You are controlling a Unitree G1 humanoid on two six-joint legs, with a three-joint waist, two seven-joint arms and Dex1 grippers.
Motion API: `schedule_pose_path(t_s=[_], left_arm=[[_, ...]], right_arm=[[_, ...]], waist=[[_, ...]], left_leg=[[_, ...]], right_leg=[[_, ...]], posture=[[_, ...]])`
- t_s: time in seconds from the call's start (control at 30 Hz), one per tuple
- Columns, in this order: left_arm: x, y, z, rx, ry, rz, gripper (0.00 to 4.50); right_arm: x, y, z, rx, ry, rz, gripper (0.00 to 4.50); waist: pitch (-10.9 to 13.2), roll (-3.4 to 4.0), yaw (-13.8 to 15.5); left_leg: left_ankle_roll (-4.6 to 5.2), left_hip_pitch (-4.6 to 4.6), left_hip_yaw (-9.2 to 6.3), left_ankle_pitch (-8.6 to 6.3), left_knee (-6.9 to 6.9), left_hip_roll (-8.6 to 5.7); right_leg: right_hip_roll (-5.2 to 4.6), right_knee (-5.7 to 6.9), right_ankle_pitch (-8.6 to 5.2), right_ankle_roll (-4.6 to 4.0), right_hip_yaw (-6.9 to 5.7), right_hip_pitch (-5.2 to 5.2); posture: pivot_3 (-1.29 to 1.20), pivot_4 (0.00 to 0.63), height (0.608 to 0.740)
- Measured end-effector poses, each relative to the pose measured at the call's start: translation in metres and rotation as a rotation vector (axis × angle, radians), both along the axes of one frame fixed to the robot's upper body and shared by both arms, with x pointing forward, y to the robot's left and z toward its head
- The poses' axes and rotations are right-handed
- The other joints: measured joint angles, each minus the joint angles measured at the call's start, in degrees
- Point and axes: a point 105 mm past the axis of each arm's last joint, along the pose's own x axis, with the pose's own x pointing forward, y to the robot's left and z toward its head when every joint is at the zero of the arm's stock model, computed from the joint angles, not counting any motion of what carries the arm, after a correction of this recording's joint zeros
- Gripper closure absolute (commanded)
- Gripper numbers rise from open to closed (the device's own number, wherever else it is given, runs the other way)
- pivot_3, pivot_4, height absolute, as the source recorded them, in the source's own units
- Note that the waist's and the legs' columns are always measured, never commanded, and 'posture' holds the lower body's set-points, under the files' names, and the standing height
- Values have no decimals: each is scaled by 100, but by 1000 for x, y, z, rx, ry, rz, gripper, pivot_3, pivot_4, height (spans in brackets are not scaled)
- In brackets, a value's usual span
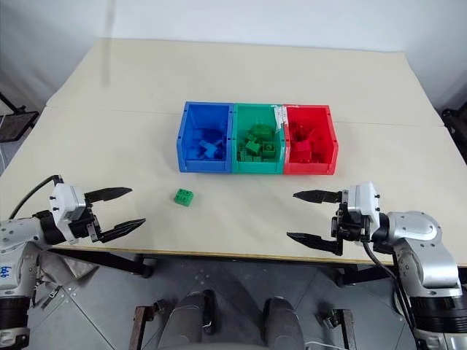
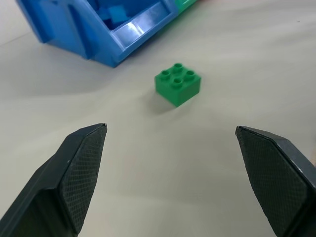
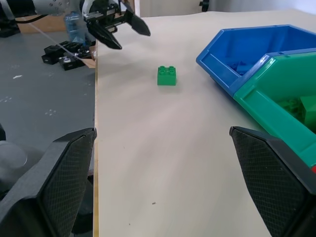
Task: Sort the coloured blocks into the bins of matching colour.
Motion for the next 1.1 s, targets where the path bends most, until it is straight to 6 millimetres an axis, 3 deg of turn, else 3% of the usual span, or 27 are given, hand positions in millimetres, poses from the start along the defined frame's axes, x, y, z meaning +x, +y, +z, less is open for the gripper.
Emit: schedule_pose_path(t_s=[0.13, 0.33, 0.57, 0.67, 1.0, 1.1], left_arm=[[3, -7, 2, 14, 4, -17, 65], [25, -43, 0, 23, 41, -45, 65], [31, -71, -25, -9, 136, 51, 65], [37, -66, -31, 21, 154, 113, 684], [39, -72, -36, 7, 161, 119, 3839], [39, -75, -37, -6, 154, 112, 3839]], right_arm=[[-2, -2, -1, -21, 13, 18, 0], [-7, -9, -9, -44, 41, -11, 0], [-14, -11, -15, -45, 53, -68, 0], [-17, -8, -14, -44, 54, -74, 0], [-17, 2, 0, -23, 37, -96, 0], [-14, 4, 4, -21, 30, -105, 0]], waist=[[0, 0, -3], [-1, 0, 7], [0, 0, -11], [-1, 0, -1], [-4, 5, 10], [-4, 6, 11]], left_leg=[[-6, 2, 9, -3, -1, 6], [-4, 2, 15, -5, 3, 5], [-14, 6, 18, -5, 4, 26], [-16, 6, 17, -6, 7, 27], [-16, 7, 16, -10, 5, 27], [-16, 7, 16, -10, 5, 28]], right_leg=[[3, 0, 0, 0, 0, -5], [3, -2, 1, 3, 6, -2], [27, 0, 1, 3, 15, -8], [29, -1, 4, -1, 18, -7], [29, -12, 5, -3, 19, -2], [29, -12, 5, -4, 19, -2]], posture=[[0, 150, 740], [0, 150, 740], [0, 150, 740], [0, 150, 740], [0, 150, 740], [0, 150, 740]])
